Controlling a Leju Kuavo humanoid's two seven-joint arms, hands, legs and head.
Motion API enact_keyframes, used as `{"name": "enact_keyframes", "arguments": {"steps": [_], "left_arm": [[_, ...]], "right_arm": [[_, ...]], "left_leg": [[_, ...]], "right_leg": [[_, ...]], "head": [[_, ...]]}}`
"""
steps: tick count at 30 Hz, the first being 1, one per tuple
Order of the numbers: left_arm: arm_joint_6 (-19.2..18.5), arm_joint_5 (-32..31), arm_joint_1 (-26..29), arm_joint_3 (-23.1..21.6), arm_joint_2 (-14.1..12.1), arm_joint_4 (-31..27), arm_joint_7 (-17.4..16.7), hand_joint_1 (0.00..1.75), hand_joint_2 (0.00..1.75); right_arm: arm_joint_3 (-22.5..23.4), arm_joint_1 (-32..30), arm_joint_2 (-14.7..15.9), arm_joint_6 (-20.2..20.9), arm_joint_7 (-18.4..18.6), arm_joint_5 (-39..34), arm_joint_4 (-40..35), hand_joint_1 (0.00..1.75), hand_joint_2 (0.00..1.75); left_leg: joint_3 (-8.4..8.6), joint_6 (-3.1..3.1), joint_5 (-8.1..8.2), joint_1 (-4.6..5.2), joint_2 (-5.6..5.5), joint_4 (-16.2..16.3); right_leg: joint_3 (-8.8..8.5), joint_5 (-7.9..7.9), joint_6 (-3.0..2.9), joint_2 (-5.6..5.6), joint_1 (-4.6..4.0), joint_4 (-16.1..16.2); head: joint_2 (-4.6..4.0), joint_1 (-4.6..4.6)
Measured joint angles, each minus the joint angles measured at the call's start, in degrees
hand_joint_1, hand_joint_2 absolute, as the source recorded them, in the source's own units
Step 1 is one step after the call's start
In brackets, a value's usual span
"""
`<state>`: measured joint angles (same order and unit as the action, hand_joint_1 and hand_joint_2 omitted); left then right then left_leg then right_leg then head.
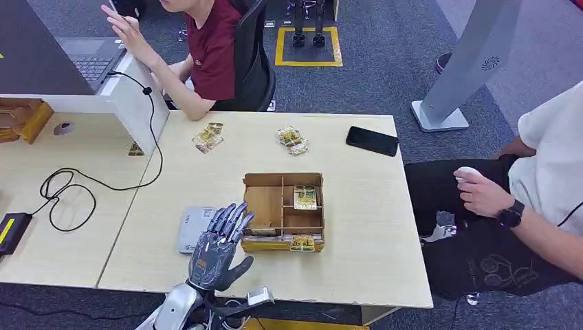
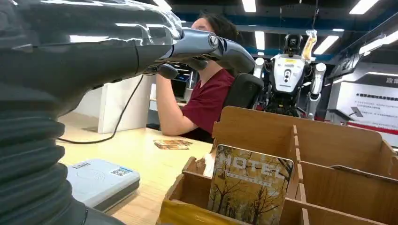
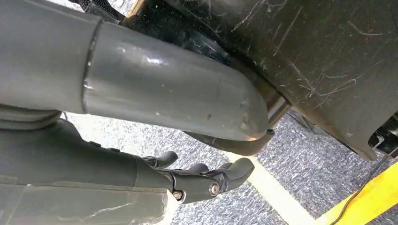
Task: Pass the card to the sensor for recognition and then transmit it.
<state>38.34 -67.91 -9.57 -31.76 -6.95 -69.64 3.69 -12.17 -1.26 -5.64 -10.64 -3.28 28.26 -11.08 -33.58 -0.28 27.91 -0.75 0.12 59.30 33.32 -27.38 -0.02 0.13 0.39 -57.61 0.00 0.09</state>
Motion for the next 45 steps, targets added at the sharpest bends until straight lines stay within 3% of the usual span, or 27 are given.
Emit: {"name": "enact_keyframes", "arguments": {"steps": [45], "left_arm": [[-0.5,3.0,-2.0,-1.2,4.2,4.0,2.3,0.00,1.75]], "right_arm": [[-0.9,0.3,0.0,0.6,0.4,-0.1,-0.2,0.00,0.00]], "left_leg": [[0.00,0.00,0.00,0.00,0.00,0.0]], "right_leg": [[0.00,0.00,0.00,0.00,0.00,0.0]], "head": [[0.00,0.00]]}}
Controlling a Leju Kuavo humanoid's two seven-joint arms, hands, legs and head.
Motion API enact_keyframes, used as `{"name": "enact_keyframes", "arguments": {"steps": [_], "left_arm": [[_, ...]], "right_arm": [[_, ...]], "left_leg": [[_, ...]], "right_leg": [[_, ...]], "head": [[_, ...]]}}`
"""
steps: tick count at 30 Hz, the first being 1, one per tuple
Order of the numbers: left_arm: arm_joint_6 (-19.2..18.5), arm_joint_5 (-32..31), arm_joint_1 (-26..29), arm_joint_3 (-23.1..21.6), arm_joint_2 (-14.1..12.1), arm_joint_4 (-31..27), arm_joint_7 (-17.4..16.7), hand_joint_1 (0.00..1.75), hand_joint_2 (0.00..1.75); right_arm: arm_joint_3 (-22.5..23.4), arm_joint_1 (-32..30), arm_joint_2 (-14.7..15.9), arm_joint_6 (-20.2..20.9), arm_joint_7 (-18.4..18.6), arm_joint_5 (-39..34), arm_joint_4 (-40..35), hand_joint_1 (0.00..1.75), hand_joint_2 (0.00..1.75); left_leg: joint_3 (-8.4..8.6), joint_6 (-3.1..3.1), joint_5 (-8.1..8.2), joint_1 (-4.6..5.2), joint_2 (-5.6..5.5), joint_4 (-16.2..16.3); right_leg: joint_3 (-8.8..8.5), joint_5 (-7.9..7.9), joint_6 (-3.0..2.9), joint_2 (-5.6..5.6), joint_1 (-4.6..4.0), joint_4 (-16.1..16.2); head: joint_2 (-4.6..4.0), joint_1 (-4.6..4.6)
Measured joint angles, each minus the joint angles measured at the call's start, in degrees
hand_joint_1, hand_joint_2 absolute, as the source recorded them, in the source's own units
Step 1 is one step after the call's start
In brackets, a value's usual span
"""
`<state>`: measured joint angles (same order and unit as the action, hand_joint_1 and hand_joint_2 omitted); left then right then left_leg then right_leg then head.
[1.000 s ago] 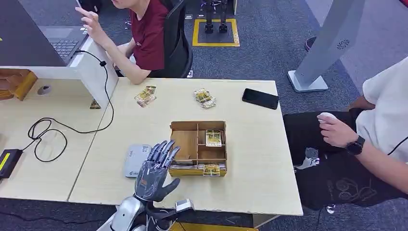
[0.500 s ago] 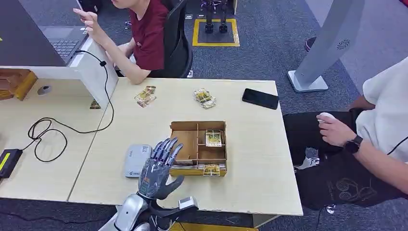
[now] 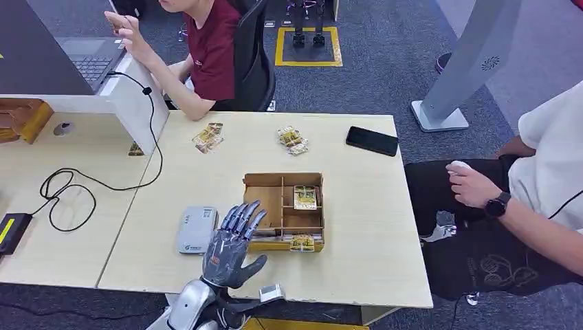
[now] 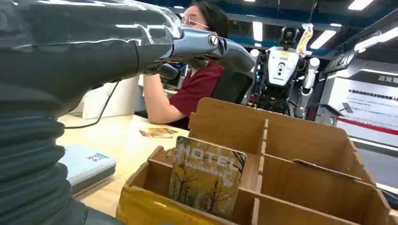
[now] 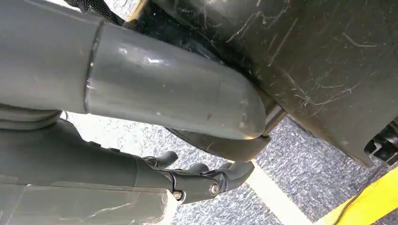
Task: Pass the card to the sensor for recognition and then transmit it.
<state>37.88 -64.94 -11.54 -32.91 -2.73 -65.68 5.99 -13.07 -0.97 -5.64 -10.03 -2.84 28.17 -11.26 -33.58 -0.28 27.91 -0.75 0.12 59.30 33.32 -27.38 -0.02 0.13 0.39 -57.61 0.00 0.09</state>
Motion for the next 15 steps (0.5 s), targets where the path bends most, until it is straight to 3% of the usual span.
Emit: {"name": "enact_keyframes", "arguments": {"steps": [15], "left_arm": [[-0.5,0.6,-2.0,-0.5,0.6,4.0,-0.4,0.00,1.75]], "right_arm": [[-0.9,0.3,0.0,0.2,0.5,0.0,0.0,0.00,0.00]], "left_leg": [[0.00,0.00,0.00,0.00,0.00,0.0]], "right_leg": [[0.00,0.00,0.00,0.00,0.00,0.0]], "head": [[0.00,0.00]]}}
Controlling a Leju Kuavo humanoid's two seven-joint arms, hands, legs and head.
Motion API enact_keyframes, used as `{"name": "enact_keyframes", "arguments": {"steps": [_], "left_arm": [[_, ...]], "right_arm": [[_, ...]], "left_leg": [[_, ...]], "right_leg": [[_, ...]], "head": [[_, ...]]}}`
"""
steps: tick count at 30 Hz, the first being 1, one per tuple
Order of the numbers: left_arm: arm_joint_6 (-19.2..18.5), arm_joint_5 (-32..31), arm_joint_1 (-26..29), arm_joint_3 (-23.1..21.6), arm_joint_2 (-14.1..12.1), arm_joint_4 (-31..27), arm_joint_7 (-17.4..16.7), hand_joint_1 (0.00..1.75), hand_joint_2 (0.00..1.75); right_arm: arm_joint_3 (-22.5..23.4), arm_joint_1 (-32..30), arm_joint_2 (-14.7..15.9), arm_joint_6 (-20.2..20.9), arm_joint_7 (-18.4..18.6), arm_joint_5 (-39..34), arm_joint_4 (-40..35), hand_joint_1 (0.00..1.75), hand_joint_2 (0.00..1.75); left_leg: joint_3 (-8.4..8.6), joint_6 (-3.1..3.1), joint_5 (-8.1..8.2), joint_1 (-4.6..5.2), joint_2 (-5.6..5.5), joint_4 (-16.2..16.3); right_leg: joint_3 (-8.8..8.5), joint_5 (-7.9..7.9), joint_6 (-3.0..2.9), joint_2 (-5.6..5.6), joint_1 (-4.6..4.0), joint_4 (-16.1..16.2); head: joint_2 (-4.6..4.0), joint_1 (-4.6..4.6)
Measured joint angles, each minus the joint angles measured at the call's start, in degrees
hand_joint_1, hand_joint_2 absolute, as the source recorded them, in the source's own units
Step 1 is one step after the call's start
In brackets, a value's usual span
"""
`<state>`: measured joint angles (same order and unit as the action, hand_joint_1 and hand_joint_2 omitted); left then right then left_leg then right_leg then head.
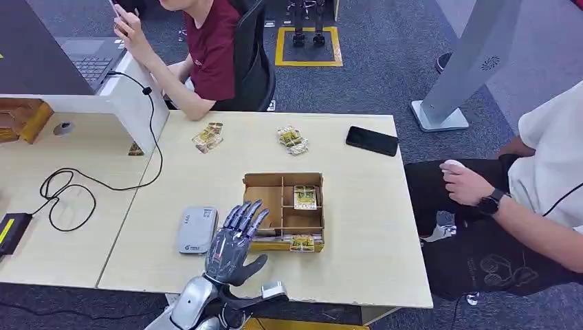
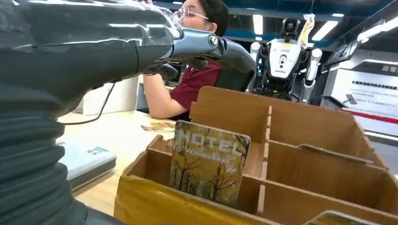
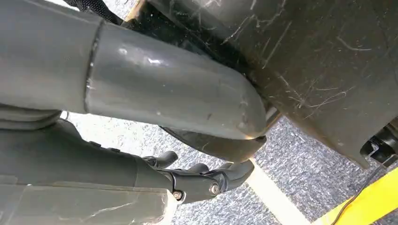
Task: Pass the card to the sensor for recognition and then transmit it.
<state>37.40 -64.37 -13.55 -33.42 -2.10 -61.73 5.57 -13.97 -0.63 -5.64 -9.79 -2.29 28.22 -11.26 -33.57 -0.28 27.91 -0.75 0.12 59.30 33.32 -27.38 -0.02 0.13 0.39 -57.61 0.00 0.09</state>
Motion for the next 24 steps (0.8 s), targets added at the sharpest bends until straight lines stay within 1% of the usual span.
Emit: {"name": "enact_keyframes", "arguments": {"steps": [7,16,17,21,24], "left_arm": [[0.0,0.4,-1.7,0.0,0.3,2.0,-0.5,0.00,1.75],[0.0,0.7,-1.8,0.0,0.5,3.2,-0.6,0.00,1.75],[0.1,1.0,-1.8,0.0,0.5,3.3,-0.5,1.75,1.75],[-0.6,3.0,-1.8,0.0,0.5,3.5,1.1,1.75,1.75],[-0.9,3.7,-1.8,0.0,0.5,3.5,1.7,1.75,1.75]], "right_arm": [[-0.3,0.3,0.0,0.3,0.1,0.0,0.0,0.00,0.00],[-0.4,0.3,0.0,0.4,0.1,0.0,0.0,0.00,0.00],[-0.4,0.3,0.0,0.4,0.1,0.0,0.0,0.00,0.00],[-0.4,0.3,0.0,0.7,0.2,-0.1,-0.1,0.00,0.00],[-0.4,0.3,0.0,0.8,0.3,-0.1,-0.2,0.00,0.00]], "left_leg": [[0.00,0.00,0.00,0.00,0.00,0.0],[0.00,0.00,0.00,0.00,0.00,0.0],[0.00,0.00,0.00,0.00,0.00,0.0],[0.00,0.00,0.00,0.00,0.00,0.0],[0.00,0.00,0.00,0.00,0.00,0.0]], "right_leg": [[0.00,0.00,0.00,0.00,0.00,0.0],[0.00,0.00,0.00,0.00,0.00,0.0],[0.00,0.00,0.00,0.00,0.00,0.0],[0.00,0.00,0.00,0.00,0.00,0.0],[-0.01,0.01,0.00,0.00,0.00,0.0]], "head": [[0.00,0.00],[0.00,0.00],[0.00,0.00],[0.00,0.00],[0.00,0.00]]}}
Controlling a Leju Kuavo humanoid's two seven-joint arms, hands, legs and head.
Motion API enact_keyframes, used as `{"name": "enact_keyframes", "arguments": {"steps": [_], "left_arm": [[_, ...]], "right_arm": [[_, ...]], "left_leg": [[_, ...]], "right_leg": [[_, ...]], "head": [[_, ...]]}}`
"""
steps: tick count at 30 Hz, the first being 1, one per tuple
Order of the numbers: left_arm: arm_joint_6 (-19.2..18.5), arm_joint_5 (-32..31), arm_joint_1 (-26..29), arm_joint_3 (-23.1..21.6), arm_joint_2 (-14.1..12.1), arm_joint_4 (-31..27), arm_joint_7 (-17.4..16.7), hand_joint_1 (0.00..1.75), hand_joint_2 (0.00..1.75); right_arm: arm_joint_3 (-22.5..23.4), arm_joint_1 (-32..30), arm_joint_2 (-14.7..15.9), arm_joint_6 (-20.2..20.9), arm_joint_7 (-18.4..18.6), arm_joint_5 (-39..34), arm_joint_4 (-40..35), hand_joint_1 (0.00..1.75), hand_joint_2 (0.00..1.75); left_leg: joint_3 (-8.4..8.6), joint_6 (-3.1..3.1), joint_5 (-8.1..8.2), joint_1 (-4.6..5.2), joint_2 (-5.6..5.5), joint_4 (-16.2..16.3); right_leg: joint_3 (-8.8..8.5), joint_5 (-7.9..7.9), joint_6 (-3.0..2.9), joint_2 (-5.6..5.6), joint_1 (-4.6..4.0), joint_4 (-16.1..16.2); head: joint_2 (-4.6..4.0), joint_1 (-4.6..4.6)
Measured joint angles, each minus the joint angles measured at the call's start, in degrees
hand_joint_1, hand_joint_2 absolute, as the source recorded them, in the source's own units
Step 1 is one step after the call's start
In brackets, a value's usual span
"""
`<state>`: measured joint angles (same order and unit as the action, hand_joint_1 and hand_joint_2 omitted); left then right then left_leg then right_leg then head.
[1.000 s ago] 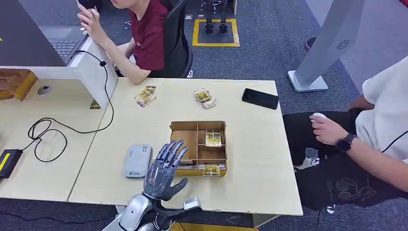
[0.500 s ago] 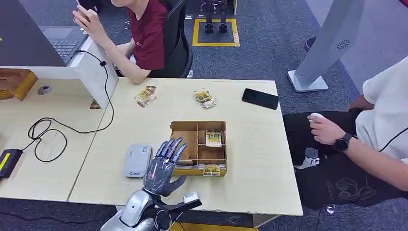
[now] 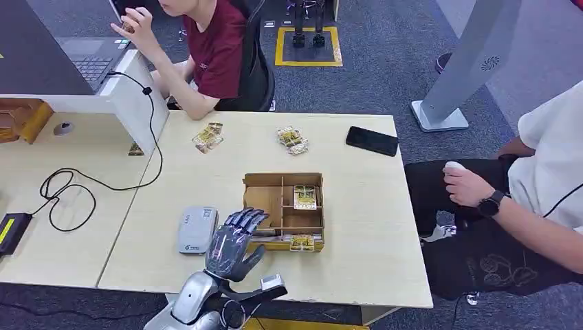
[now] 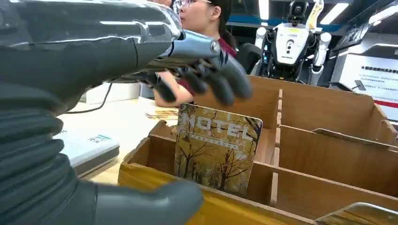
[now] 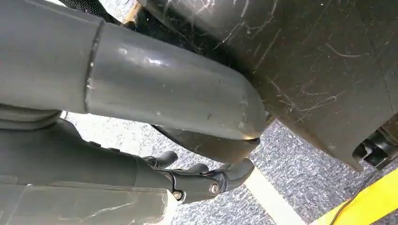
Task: Pass the card to the sensor for recognition and then transmit it.
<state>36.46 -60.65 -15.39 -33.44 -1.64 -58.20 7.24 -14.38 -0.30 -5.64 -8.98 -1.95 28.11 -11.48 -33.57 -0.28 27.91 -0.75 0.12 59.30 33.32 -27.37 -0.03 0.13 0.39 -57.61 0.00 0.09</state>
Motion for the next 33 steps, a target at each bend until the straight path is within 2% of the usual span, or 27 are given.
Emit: {"name": "enact_keyframes", "arguments": {"steps": [20,24,28,33], "left_arm": [[-0.8,1.7,-0.1,0.0,0.2,0.0,0.8,1.75,1.75],[-1.6,6.6,-0.1,0.0,0.2,-0.1,3.9,1.75,1.75],[-4.0,12.2,0.1,0.0,0.0,-3.8,5.4,1.75,1.75],[-5.7,13.1,0.2,0.0,-0.5,-8.5,5.3,1.75,1.75]], "right_arm": [[0.0,0.2,0.0,0.2,0.3,-0.7,-0.2,0.00,0.00],[0.0,0.2,0.0,0.1,0.3,-0.8,-0.2,0.00,0.00],[0.0,0.1,0.0,-0.2,0.1,-1.2,-0.2,0.00,0.00],[0.0,0.1,0.0,-0.4,-0.1,-1.7,-0.2,0.00,0.00]], "left_leg": [[0.00,0.00,0.00,0.00,0.00,0.0],[0.00,0.00,0.00,0.00,0.00,0.0],[-0.01,0.00,0.00,0.00,-0.01,0.0],[0.00,0.00,0.00,0.00,-0.02,0.0]], "right_leg": [[0.00,0.00,0.00,0.00,0.00,0.0],[0.00,0.00,0.00,0.00,0.00,0.0],[0.00,0.00,0.00,0.02,0.00,0.0],[-0.01,0.00,0.00,0.02,0.00,0.0]], "head": [[0.00,0.00],[0.00,0.00],[0.00,0.00],[0.00,0.00]]}}
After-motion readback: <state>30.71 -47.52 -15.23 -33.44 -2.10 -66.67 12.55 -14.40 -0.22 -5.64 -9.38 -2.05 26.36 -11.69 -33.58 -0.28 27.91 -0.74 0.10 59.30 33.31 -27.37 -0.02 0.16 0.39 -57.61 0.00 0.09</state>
